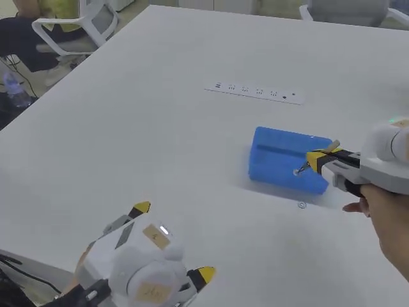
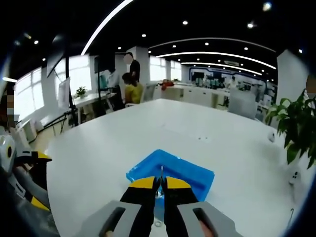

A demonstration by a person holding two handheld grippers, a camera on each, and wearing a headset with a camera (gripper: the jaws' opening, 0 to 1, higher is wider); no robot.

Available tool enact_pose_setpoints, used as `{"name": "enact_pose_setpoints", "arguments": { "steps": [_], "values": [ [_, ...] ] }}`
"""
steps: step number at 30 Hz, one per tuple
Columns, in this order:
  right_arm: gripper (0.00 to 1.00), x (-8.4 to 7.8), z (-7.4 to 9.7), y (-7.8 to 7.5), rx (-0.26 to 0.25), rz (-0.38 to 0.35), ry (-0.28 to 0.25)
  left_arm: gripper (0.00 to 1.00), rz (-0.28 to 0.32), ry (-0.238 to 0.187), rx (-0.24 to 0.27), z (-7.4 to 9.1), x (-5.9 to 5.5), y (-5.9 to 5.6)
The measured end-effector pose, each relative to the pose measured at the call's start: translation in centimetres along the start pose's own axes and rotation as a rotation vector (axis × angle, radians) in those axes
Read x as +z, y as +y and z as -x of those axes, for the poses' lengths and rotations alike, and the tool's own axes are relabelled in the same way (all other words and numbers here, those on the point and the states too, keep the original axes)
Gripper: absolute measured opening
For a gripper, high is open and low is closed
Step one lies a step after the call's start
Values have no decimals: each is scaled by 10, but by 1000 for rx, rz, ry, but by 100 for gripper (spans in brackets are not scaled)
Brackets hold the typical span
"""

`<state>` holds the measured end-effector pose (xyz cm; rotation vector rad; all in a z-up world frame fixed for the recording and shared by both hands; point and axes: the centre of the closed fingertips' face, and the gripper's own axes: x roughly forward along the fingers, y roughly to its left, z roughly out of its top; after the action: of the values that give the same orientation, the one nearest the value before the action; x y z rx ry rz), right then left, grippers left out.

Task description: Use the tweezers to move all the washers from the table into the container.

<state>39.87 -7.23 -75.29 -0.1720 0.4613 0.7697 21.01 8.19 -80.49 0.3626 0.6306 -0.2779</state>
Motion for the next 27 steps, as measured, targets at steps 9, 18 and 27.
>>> {"name": "enact_pose_setpoints", "arguments": {
  "steps": [9,18,27],
  "values": [
    [2,-23,-32,-14,-33,2,83,87,-1,0,-8,0,0,-2],
    [2,-39,-43,-14,-34,54,138,88,26,-22,-18,1,4,-2],
    [2,-49,-46,-15,-34,52,167,87,19,-7,-14,0,1,-2]
  ]
}}
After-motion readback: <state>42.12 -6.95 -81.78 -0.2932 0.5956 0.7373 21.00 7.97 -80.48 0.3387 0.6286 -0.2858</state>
